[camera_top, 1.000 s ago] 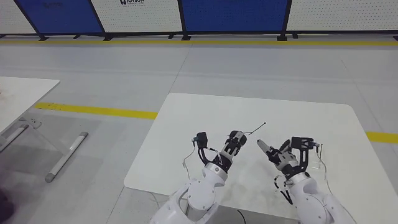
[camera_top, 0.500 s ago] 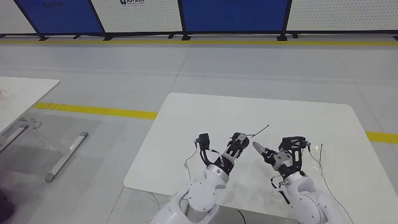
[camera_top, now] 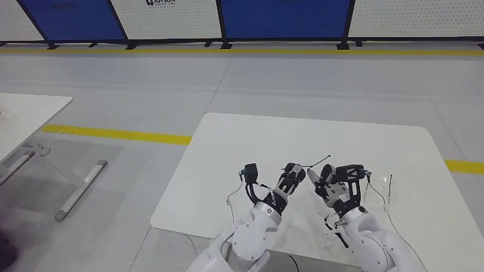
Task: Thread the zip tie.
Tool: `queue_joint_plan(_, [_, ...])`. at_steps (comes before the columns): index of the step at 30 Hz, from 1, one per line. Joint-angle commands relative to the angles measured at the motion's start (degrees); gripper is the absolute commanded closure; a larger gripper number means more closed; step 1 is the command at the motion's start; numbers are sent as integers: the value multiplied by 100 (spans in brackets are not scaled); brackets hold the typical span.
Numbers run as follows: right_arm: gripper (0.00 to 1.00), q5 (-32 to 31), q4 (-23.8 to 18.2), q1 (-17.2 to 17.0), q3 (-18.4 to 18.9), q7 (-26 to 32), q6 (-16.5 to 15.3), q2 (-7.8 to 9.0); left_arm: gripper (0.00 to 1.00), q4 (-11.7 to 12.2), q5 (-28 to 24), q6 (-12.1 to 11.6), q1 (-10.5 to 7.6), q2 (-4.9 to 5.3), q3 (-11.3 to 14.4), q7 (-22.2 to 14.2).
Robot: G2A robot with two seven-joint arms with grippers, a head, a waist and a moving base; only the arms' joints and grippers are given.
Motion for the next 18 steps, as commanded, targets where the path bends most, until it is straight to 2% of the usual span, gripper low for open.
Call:
queue_joint_plan(1, [60, -14, -6, -4, 0, 25, -23, 3, 100, 12, -1, 8, -11, -6, 14, 12])
queue_joint_plan(7, [60, -71, -42, -17, 0, 24, -116, 12, 100, 25, 25, 44, -36, -18, 36, 38])
queue_joint_plan(18, [67, -13, -62, 15, -10, -8, -155, 7, 100, 64, 104, 113, -71, -28, 49, 12])
